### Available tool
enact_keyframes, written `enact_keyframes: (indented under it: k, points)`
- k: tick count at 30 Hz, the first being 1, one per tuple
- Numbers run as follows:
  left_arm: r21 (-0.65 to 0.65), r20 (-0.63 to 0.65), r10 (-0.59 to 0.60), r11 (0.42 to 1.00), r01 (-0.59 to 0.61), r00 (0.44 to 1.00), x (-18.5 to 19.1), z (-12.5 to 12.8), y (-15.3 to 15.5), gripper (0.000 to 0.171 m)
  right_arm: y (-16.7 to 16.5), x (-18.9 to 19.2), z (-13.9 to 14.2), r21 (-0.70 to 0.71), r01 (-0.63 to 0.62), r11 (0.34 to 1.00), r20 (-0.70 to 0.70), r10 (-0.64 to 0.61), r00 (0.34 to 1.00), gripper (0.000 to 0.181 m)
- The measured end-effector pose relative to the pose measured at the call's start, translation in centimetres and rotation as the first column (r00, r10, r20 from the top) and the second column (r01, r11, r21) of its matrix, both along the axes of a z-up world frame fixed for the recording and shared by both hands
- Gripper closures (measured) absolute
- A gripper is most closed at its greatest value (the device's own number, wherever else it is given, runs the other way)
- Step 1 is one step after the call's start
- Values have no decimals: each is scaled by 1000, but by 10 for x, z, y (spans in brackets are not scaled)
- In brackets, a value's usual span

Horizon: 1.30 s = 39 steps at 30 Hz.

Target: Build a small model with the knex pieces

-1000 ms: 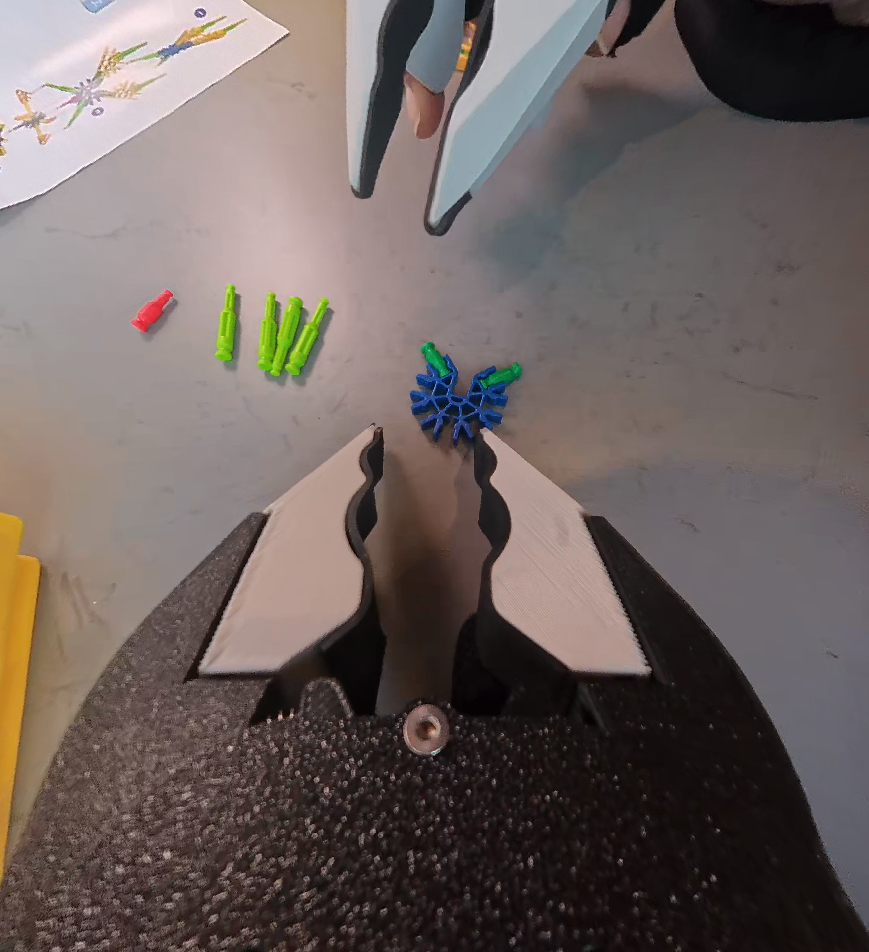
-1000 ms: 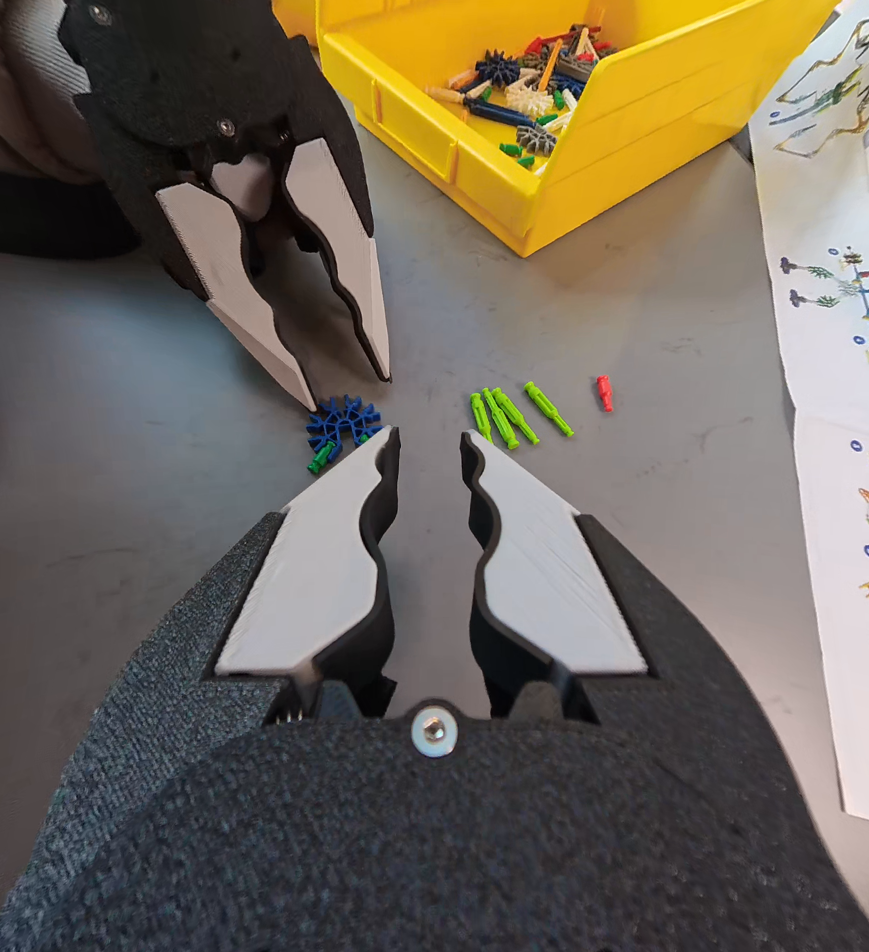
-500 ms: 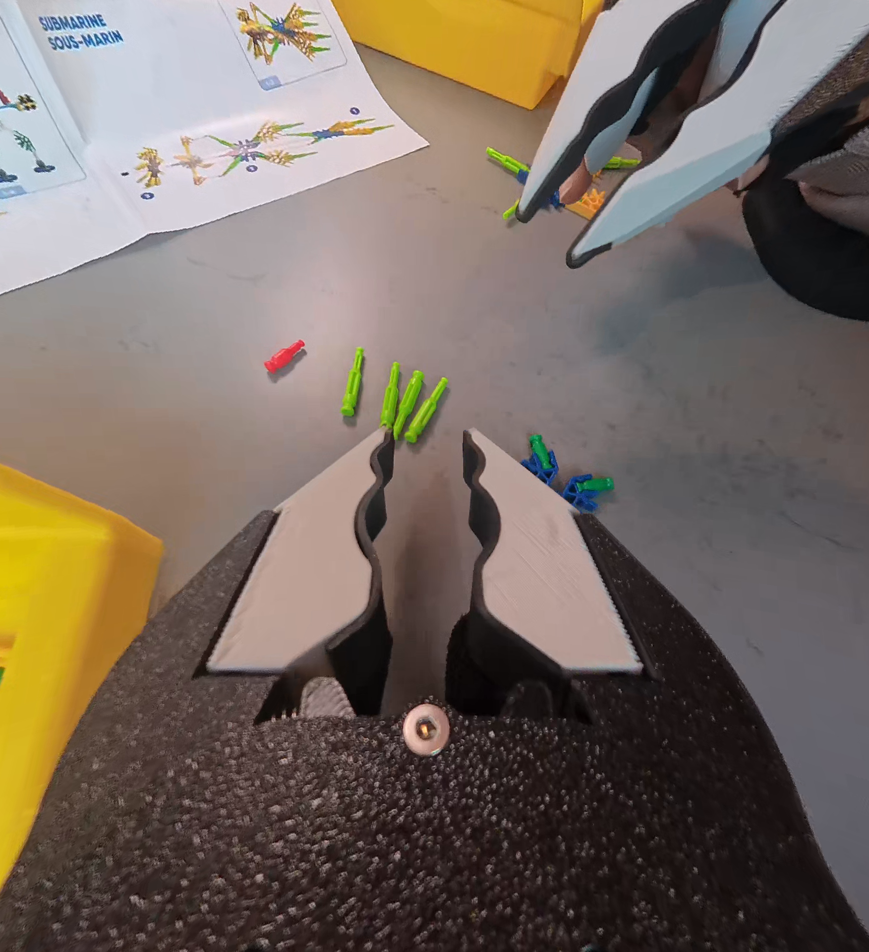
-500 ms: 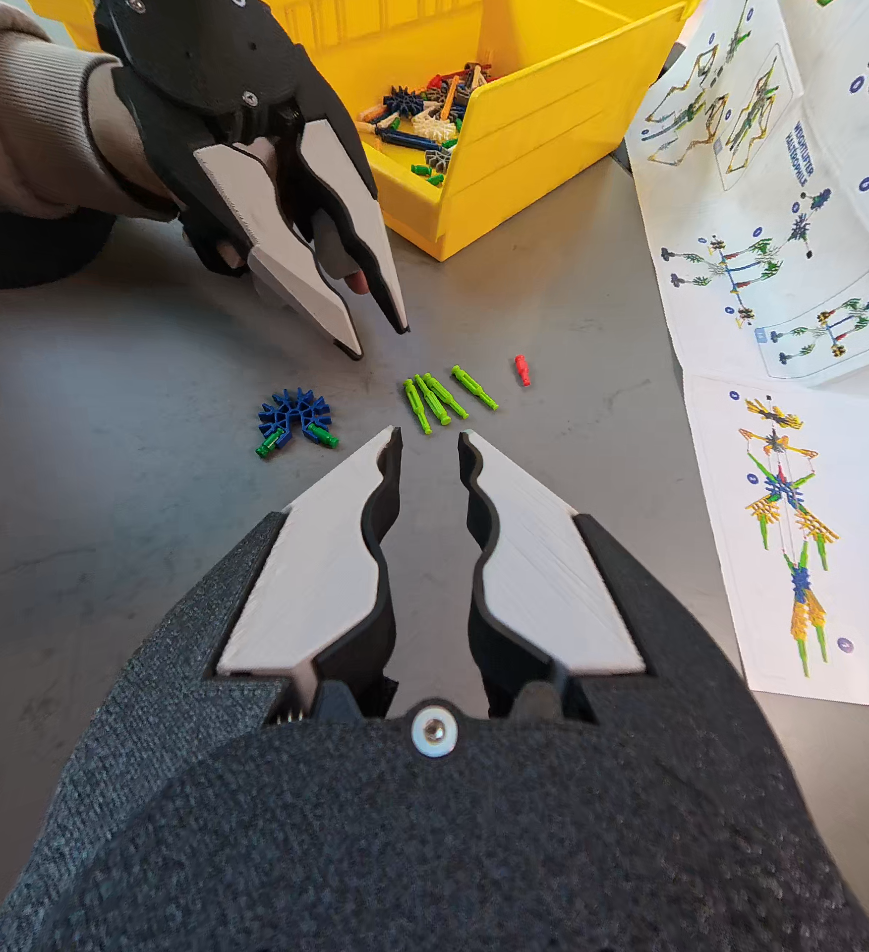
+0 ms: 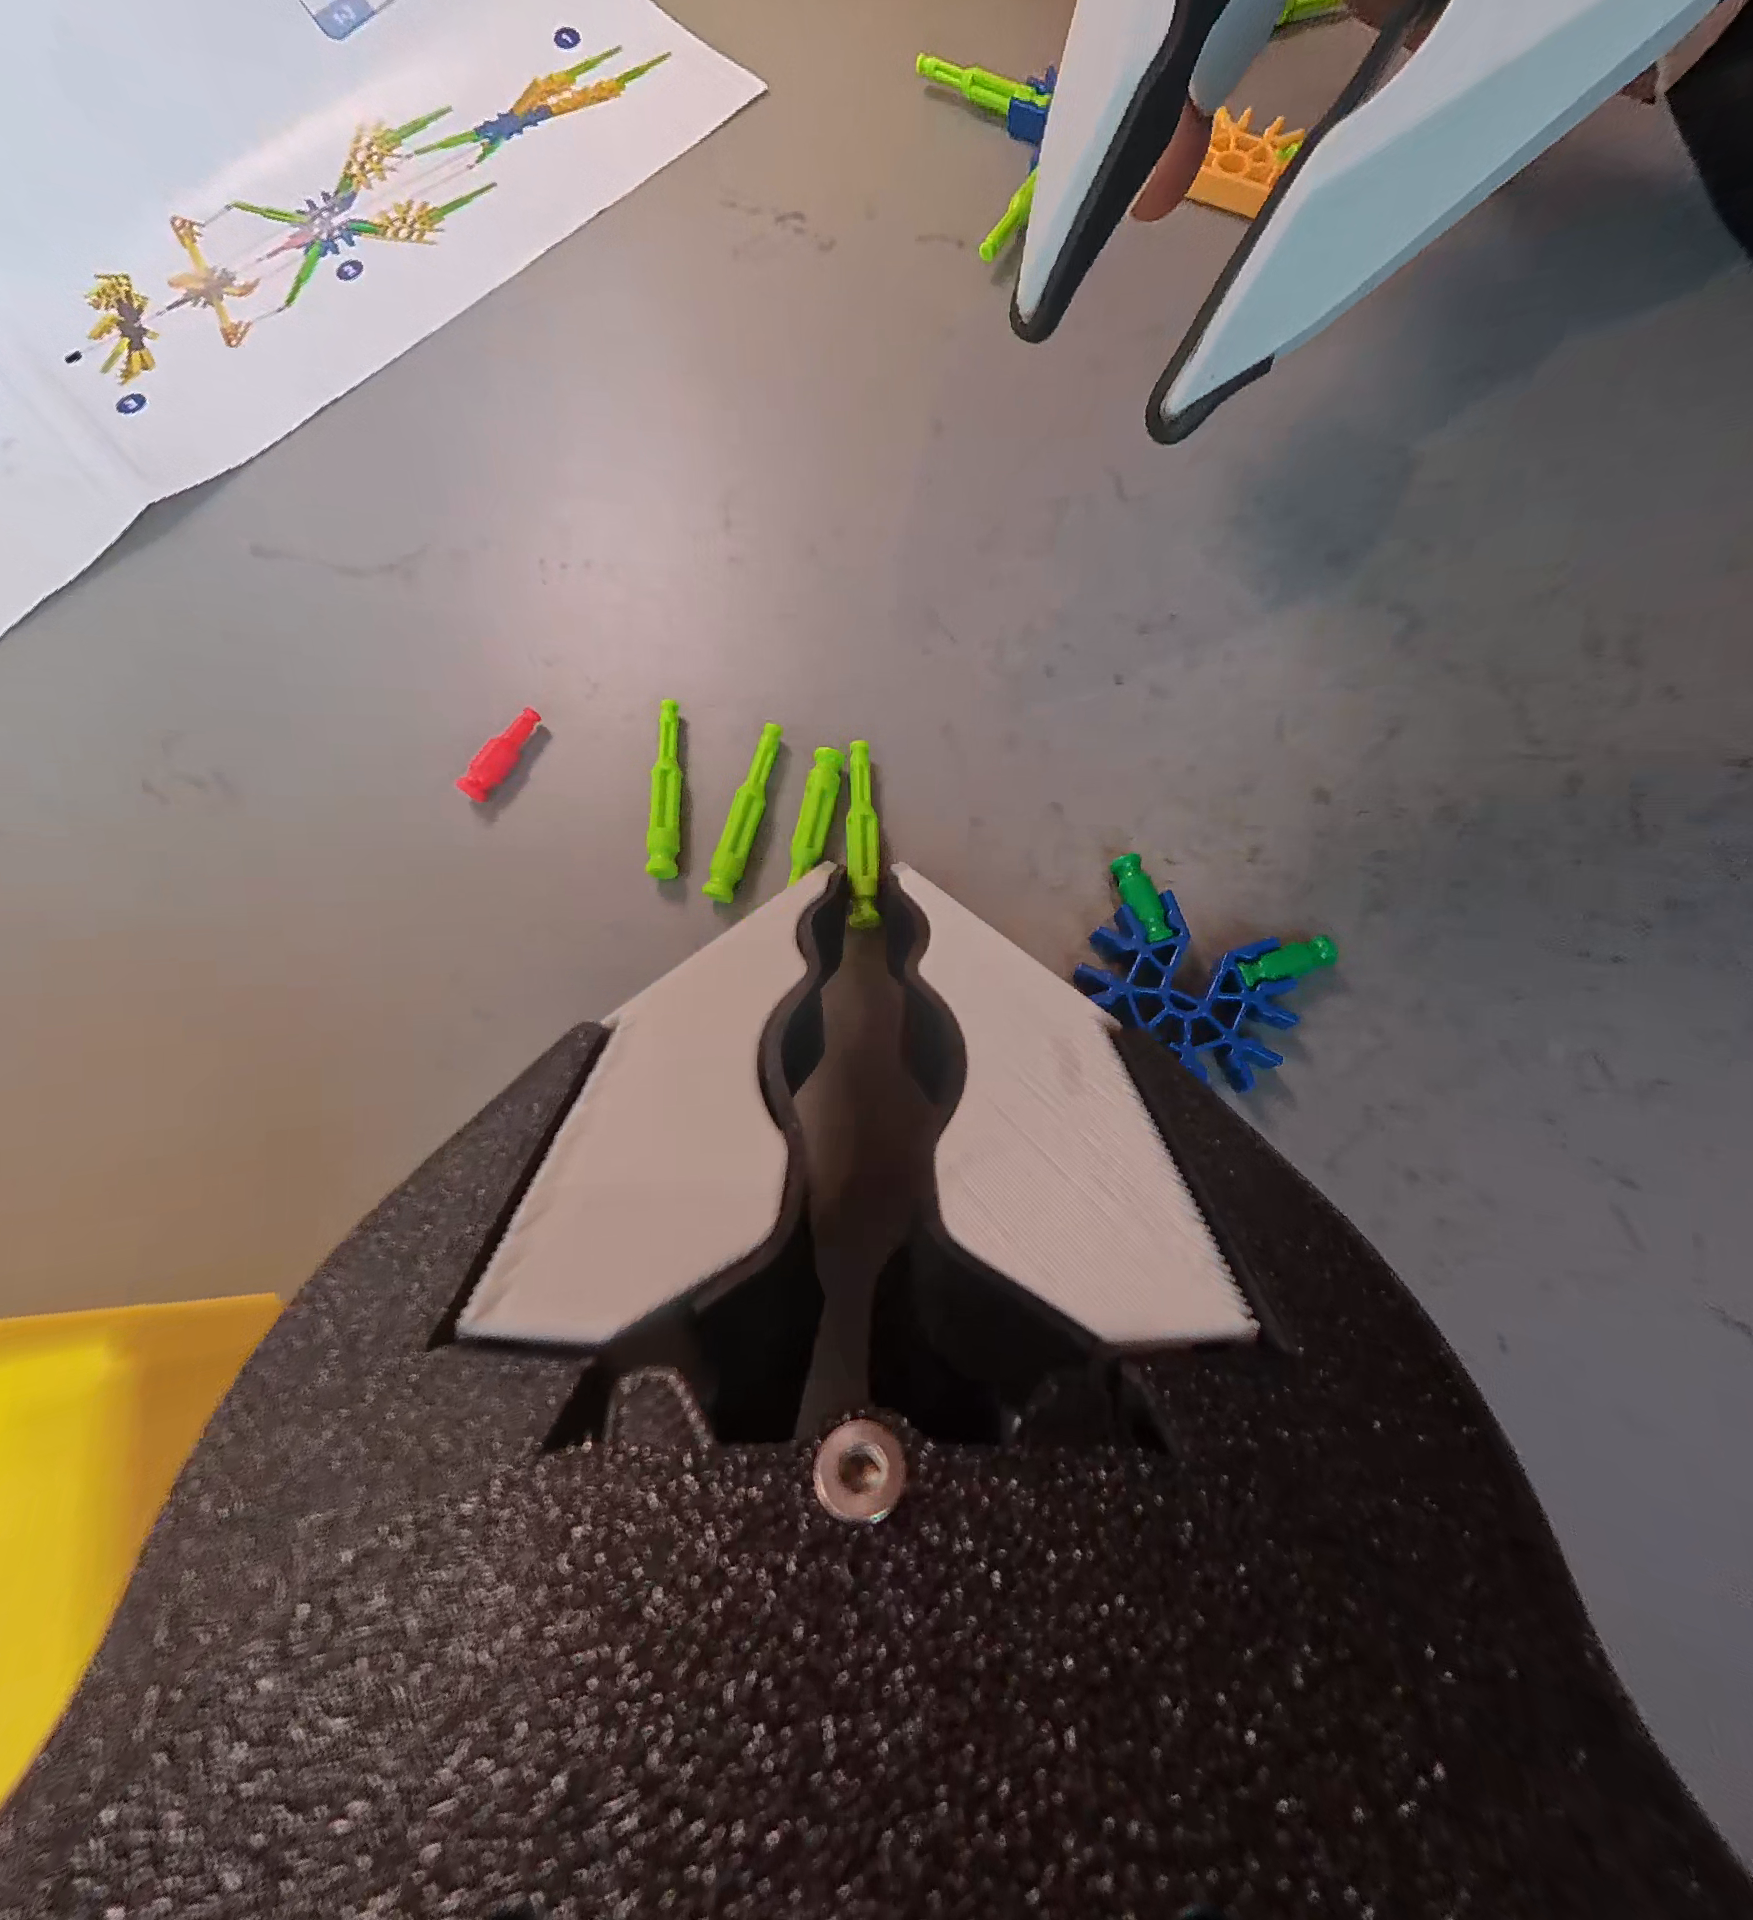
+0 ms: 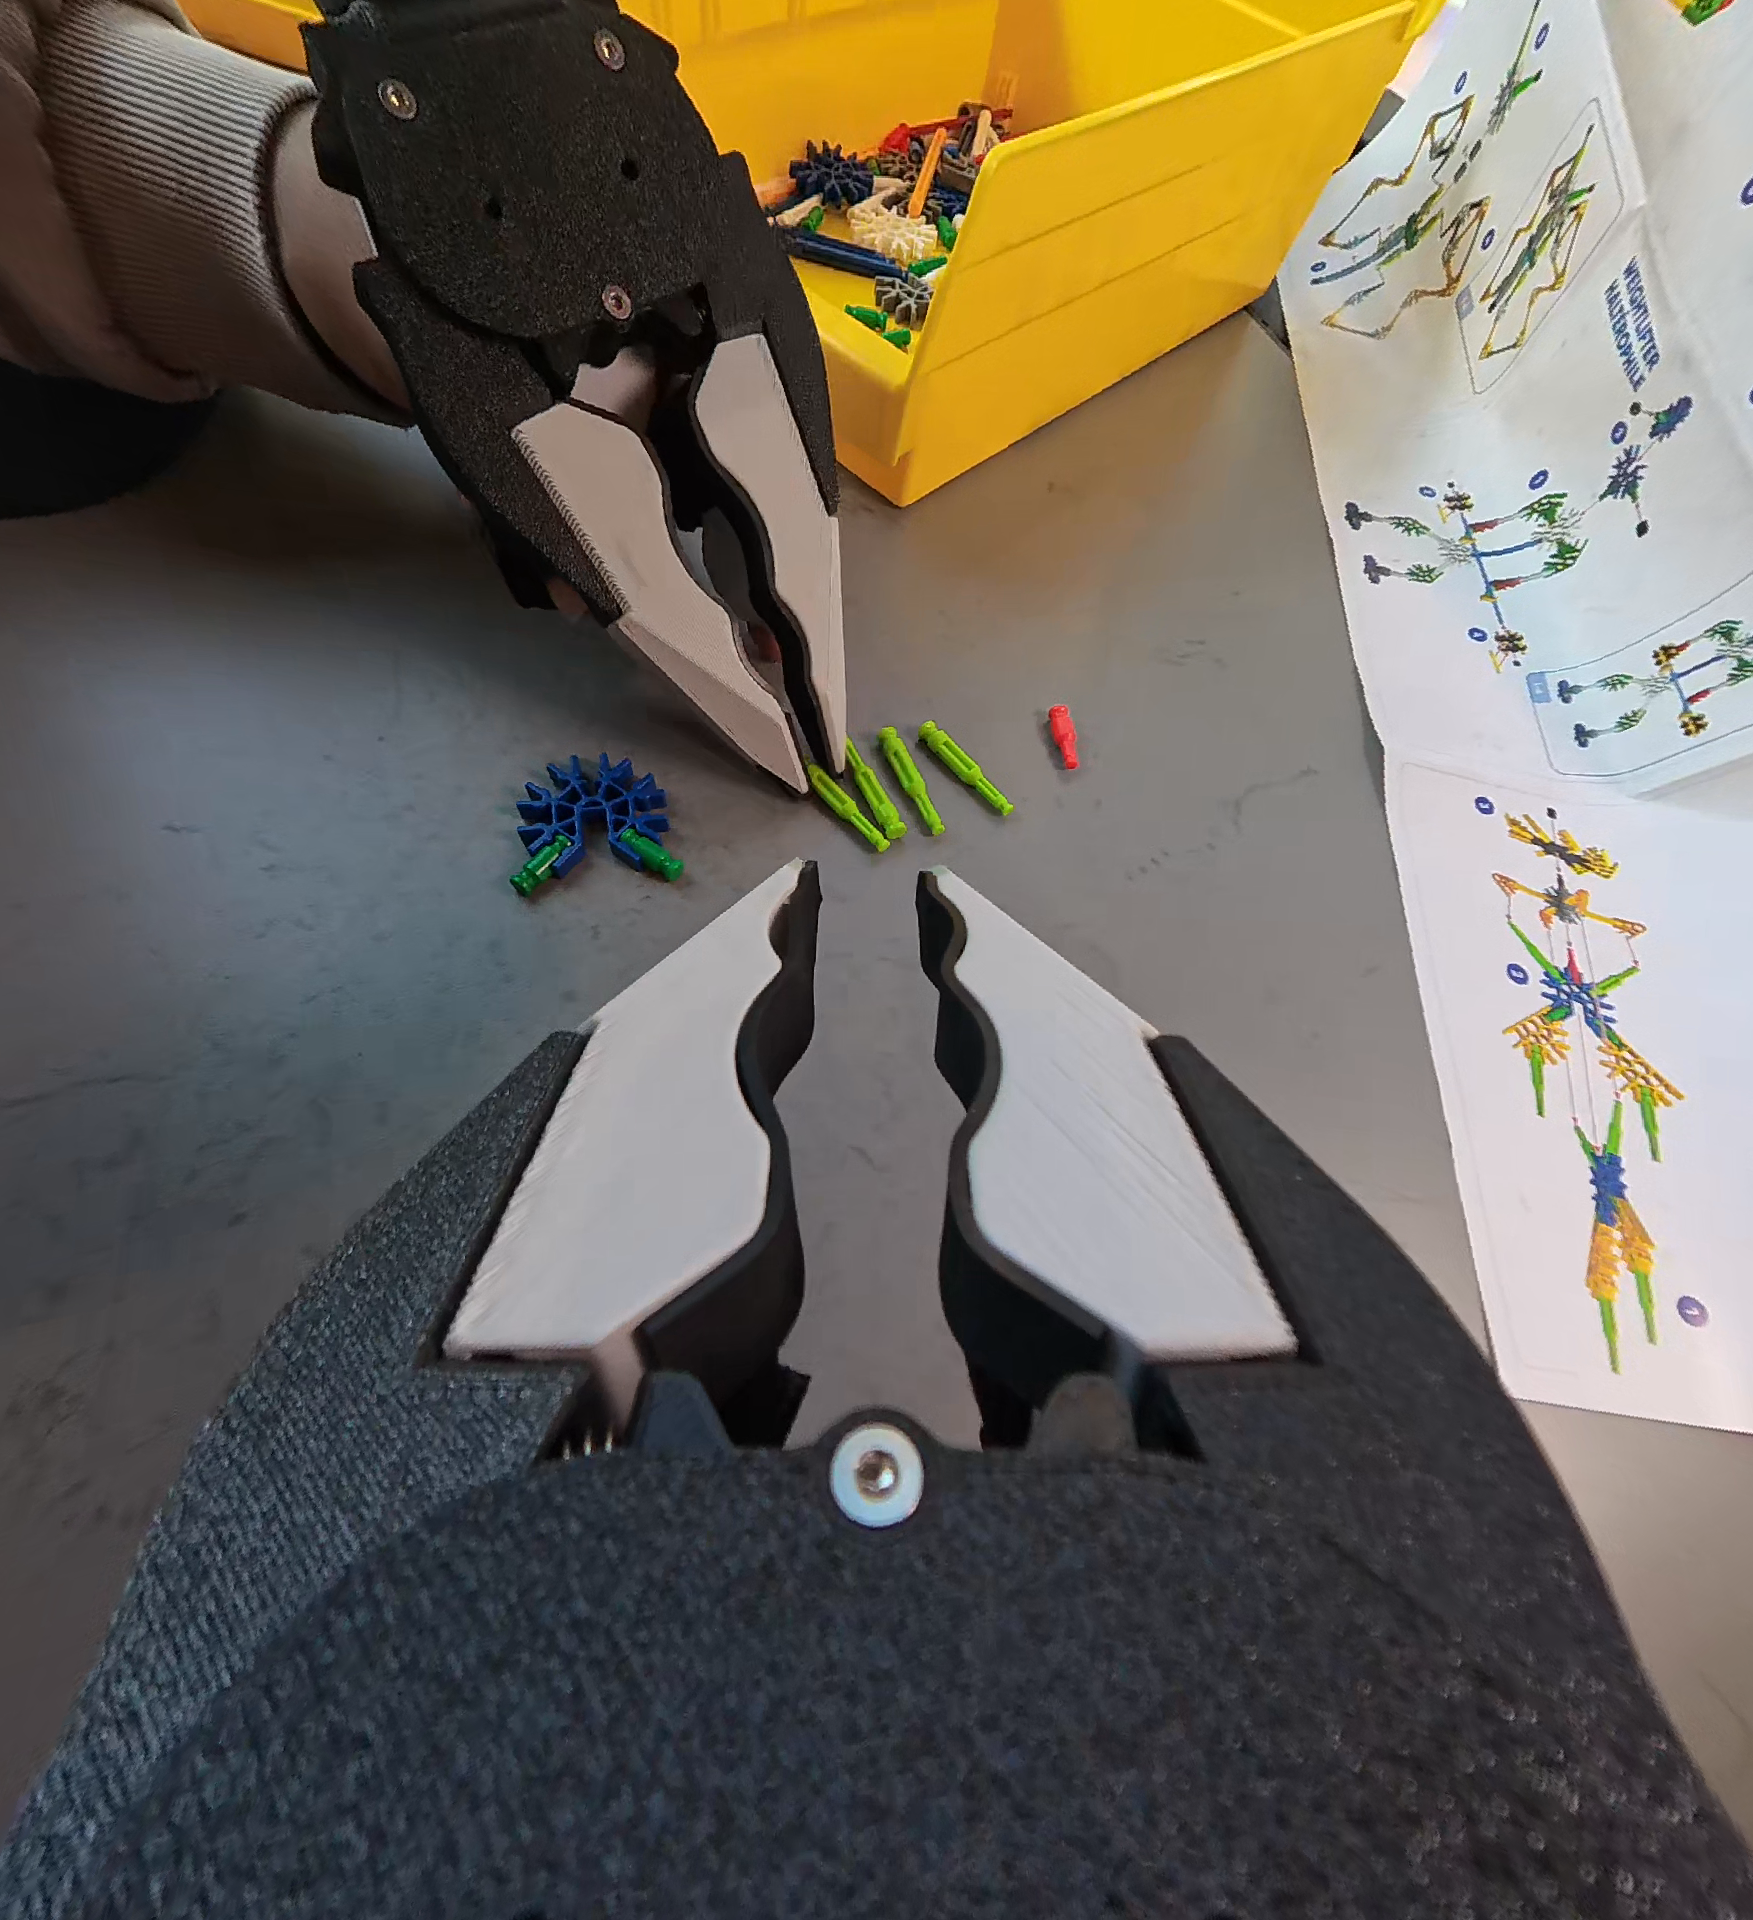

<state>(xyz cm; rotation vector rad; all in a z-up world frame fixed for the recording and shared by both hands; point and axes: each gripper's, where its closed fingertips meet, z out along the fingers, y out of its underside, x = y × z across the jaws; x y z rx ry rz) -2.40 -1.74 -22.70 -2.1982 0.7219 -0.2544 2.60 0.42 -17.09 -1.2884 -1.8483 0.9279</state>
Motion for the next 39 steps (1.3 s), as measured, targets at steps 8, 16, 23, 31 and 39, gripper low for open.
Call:
enact_keyframes:
  k: [8, 16, 23, 31, 39]
  points:
    - [18, 93, -102, 995, 101, 990, 20, 14, -14, 166, -22, 1, -8, 36, -110, 993, 22, 109, 994, 165]
    - [87, 122, -267, 962, 258, 956, 57, 36, -42, 166, -61, 2, -18, 86, -279, 956, 43, 276, 960, 164]
    - [95, 131, -271, 961, 260, 954, 59, 36, -48, 165, -69, 4, -21, 78, -310, 948, 55, 306, 950, 178]
    - [39, 147, -172, 985, 168, 974, 34, 28, -50, 143, -48, 6, -32, 92, -234, 968, 113, 224, 968, 178]
    - [-58, 116, -157, 985, 164, 981, 27, 5, -56, 137, -43, 7, -41, 98, -219, 971, 150, 203, 967, 178]
